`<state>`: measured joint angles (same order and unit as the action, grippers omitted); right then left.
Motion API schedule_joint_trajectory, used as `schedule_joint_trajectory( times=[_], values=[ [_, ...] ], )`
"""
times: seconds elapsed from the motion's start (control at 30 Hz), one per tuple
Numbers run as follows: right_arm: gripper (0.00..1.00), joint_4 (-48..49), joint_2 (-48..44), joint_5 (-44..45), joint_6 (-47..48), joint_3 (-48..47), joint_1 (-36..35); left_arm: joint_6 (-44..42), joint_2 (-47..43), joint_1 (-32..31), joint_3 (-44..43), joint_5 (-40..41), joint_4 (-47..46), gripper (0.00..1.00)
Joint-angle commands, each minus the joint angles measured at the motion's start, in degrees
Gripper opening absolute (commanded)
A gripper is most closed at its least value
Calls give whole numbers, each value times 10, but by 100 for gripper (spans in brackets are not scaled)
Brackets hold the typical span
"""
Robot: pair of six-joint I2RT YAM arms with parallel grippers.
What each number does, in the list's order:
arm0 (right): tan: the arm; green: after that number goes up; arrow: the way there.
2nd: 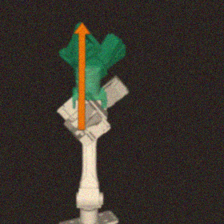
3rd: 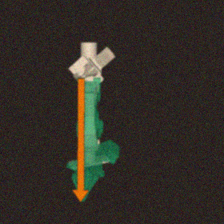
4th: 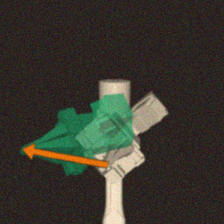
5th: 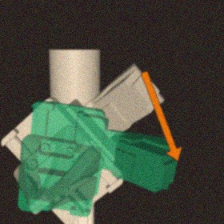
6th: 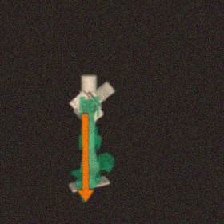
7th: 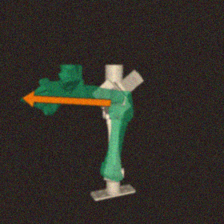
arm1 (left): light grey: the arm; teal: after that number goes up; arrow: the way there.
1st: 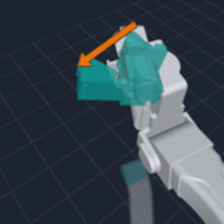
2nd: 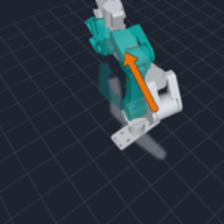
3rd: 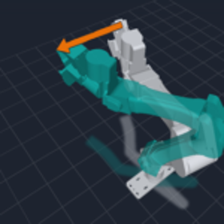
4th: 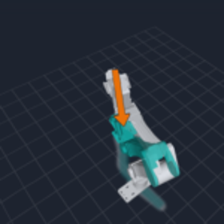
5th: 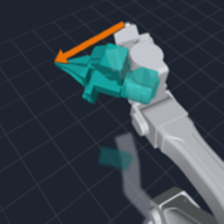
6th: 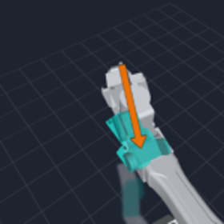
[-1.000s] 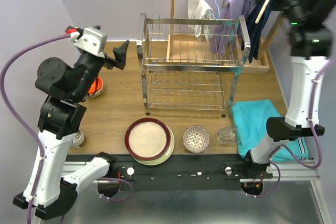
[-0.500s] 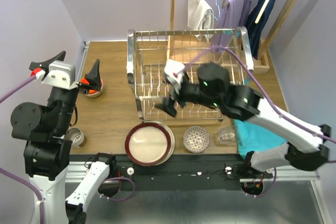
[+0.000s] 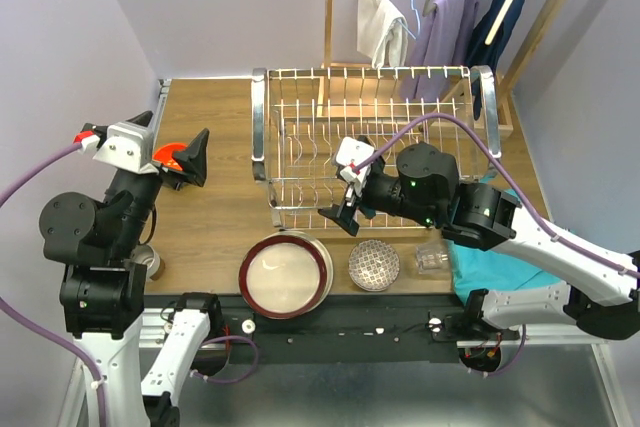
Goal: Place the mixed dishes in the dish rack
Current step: Move the dish rack
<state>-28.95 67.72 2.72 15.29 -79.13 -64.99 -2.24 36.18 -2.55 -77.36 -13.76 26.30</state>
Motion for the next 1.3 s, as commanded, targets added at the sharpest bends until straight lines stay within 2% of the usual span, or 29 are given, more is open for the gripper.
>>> schedule_joint_trajectory(
  times=[0.0, 0.13, 0.3, 0.53, 0.63, 0.83, 1.1, 1.27],
  values=[
    [100, -114, 14, 70, 1, 44, 10, 43, 8, 15, 3, -65, -4, 99],
    [99, -117, 5, 73, 31, 50, 11, 38, 4, 16, 11, -75, 1, 99],
    [92, -124, 7, 65, 90, 41, 11, 54, -1, 21, 12, -100, 4, 99],
    [95, -90, 14, 91, 163, 4, 11, 62, -12, 38, 18, -132, 7, 99],
    [100, -46, 17, 125, 175, -7, 11, 66, -16, 42, 18, -154, 8, 99],
    [100, 27, 29, 151, 134, -42, 17, 73, -14, 43, 21, -181, 4, 99],
    [100, 71, 66, 178, 149, -86, 31, 81, -9, 43, 23, -202, -8, 99],
    [100, 138, 72, 218, 163, -109, 35, 77, -9, 43, 23, -200, -6, 99]
  ],
)
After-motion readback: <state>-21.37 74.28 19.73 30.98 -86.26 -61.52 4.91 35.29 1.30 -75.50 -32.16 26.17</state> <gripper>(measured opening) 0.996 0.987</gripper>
